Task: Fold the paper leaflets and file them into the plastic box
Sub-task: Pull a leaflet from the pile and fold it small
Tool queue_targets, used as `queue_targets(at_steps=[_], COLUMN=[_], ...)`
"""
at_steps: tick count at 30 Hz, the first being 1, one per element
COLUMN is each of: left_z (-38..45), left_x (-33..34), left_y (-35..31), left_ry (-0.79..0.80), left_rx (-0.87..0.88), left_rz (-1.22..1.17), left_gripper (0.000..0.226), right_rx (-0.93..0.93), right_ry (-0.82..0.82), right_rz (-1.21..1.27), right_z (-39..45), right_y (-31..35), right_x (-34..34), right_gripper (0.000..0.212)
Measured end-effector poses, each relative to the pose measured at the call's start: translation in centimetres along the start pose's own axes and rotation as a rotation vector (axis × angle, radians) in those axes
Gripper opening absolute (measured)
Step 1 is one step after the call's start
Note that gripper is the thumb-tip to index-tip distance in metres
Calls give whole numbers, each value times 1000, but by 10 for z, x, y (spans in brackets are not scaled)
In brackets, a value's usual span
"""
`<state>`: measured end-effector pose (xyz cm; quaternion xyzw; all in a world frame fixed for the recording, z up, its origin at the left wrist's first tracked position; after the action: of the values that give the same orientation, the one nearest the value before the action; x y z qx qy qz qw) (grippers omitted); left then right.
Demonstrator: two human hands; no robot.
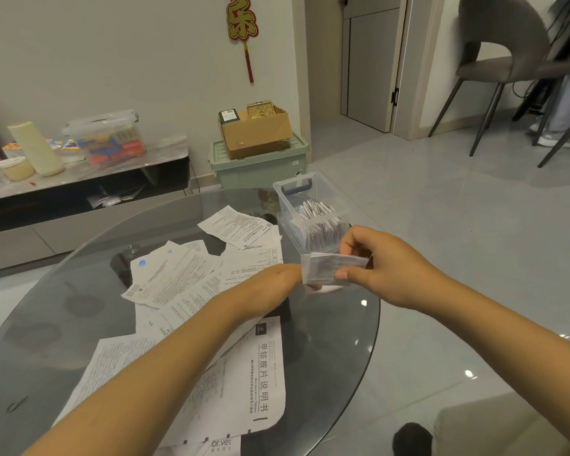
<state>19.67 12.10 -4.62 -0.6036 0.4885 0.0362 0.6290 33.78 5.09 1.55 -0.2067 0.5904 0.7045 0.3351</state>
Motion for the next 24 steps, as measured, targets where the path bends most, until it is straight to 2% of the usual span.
queue_targets(at_steps=[4,7,10,13,17,21,24], left_z=[4,-9,-12,-8,-4,-1,4], left_x=[-1,-2,1,2,2,7,6], left_y=[1,-11,-17,-17,-10,-12,-10], left_ry=[21,12,10,-13,-155,-323,-349], left_rx=[-51,28,58,52,94,175,140], left_rz=[78,-48,-40,22,76,137,63], left_gripper=[31,39,31,28,29,38,44], right_rx=[-34,23,81,108,118,105,77], right_ry=[-64,3,43,9,-62,-57,-20], right_rz=[0,-70,-116,-112,-89,-105,-149], right_z=[-1,3,8,11,15,17,17], right_y=[0,-15,-31,-40,-44,-46,-45], right_x=[-5,7,21,28,34,43,48], right_gripper=[26,24,22,23,27,38,50])
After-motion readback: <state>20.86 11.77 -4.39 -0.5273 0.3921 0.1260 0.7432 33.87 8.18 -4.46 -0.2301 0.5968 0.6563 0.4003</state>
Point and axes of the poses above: each hand's wrist, its own z-axis towards the middle knuckle, its own x-axis out of the palm, y = z × x, the point moved 6 cm from there along z, towards the middle knuckle, and after that the axes turned 7 degrees about -y, right-handed, at the moved point
